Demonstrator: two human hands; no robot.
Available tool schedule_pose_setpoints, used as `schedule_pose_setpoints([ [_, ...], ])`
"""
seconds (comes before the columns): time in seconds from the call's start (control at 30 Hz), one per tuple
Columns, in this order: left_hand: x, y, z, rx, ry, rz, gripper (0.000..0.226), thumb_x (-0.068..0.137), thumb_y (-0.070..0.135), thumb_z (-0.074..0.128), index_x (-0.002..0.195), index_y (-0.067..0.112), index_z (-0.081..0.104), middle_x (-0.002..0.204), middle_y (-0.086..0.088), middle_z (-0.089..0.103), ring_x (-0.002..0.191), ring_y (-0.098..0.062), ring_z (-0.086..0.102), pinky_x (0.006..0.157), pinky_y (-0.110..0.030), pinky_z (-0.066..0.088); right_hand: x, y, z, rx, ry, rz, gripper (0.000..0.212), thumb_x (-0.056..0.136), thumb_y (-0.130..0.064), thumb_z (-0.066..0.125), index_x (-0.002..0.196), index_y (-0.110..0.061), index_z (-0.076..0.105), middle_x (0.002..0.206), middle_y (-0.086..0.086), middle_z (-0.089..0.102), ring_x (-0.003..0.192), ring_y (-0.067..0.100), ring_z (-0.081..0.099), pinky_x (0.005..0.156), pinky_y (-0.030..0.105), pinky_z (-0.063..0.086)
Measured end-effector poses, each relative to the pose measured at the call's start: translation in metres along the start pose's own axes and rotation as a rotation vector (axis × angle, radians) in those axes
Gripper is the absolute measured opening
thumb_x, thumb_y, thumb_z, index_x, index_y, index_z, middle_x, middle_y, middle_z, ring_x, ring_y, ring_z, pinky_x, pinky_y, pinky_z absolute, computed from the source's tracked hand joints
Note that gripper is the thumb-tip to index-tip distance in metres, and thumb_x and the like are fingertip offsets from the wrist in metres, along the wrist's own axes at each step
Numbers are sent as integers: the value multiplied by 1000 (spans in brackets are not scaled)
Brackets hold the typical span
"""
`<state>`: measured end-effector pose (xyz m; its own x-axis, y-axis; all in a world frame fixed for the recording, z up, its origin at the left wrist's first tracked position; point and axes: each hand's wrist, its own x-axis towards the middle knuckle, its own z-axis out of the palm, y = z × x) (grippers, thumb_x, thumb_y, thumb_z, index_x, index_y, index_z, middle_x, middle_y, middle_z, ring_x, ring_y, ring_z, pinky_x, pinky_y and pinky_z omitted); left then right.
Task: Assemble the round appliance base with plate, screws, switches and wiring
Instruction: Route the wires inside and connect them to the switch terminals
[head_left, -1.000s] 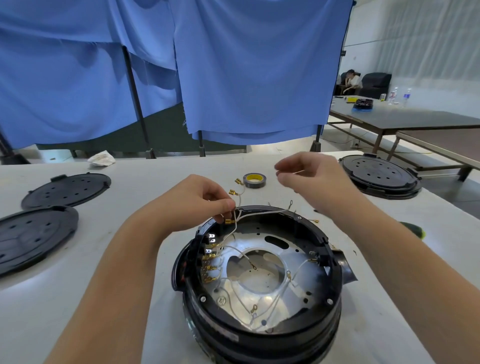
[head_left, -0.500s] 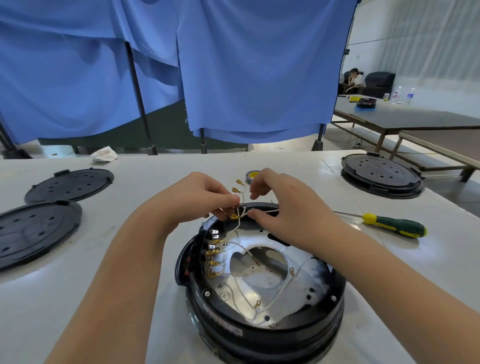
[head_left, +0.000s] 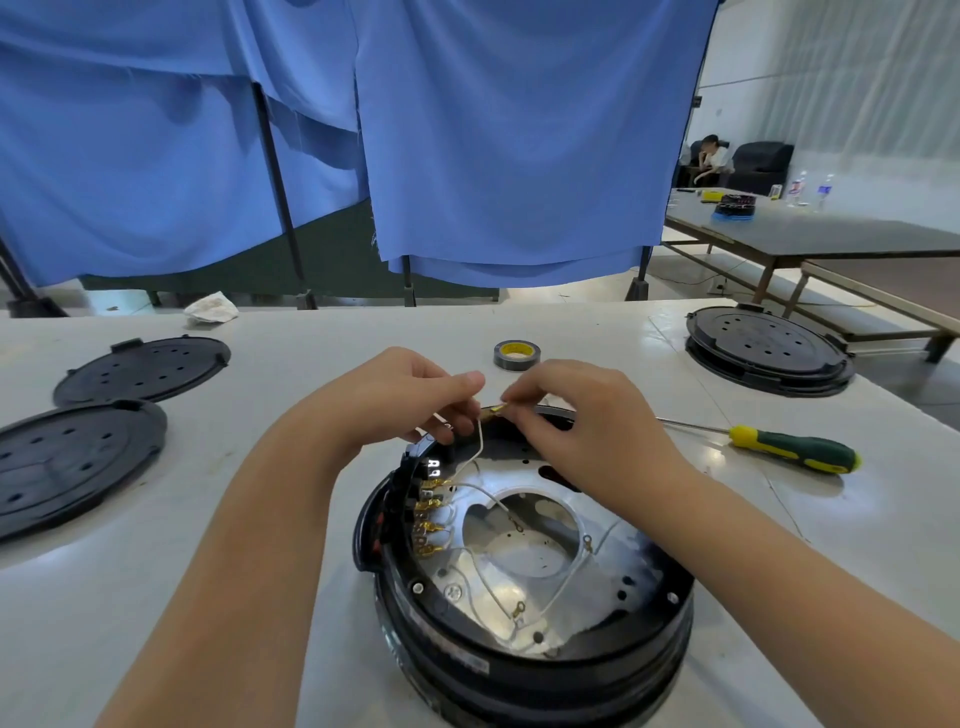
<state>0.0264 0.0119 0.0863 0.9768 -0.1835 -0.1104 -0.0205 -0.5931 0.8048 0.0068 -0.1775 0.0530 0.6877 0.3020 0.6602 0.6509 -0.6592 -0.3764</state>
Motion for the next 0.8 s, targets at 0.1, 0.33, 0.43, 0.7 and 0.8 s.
schedule_pose_setpoints([
  [0.1,0,-2,-4,32,81,25,31,90,50,61,84,22,74,77,14,75,66,2,68,68,-24,48,5,2,-6,226,3,209,5,84,-20,70,83,-25,71,77,-15,69,78,0,63,75,11,48],
  [0.33,-8,3,-4,0,-95,136,19,79,43,75,90,28,75,83,11,76,79,-2,70,71,-21,49,17,1,-14,550,-132,503,11,81,-20,74,72,-25,71,65,-9,72,57,0,64,56,7,44],
  [0.43,-9,3,-3,-4,-122,150,13,83,36,73,87,24,76,82,6,76,76,-3,70,69,-19,48,17,1,-14,592,-188,562,7,81,-19,74,75,-22,72,69,-4,74,56,2,64,55,9,46],
  [0.7,-3,-6,-6,40,-129,95,12,87,33,69,85,23,75,79,8,75,72,-3,69,70,-24,50,19,2,-6,587,-229,674,15,87,-28,68,80,-15,71,68,-4,73,54,1,61,56,13,51],
  [0.8,1,-18,-18,121,-63,-1,20,89,39,65,83,22,74,78,10,75,71,-3,70,64,-22,49,19,2,-4,576,-344,743,16,86,-25,69,78,-12,70,65,-2,71,52,3,59,51,14,49],
])
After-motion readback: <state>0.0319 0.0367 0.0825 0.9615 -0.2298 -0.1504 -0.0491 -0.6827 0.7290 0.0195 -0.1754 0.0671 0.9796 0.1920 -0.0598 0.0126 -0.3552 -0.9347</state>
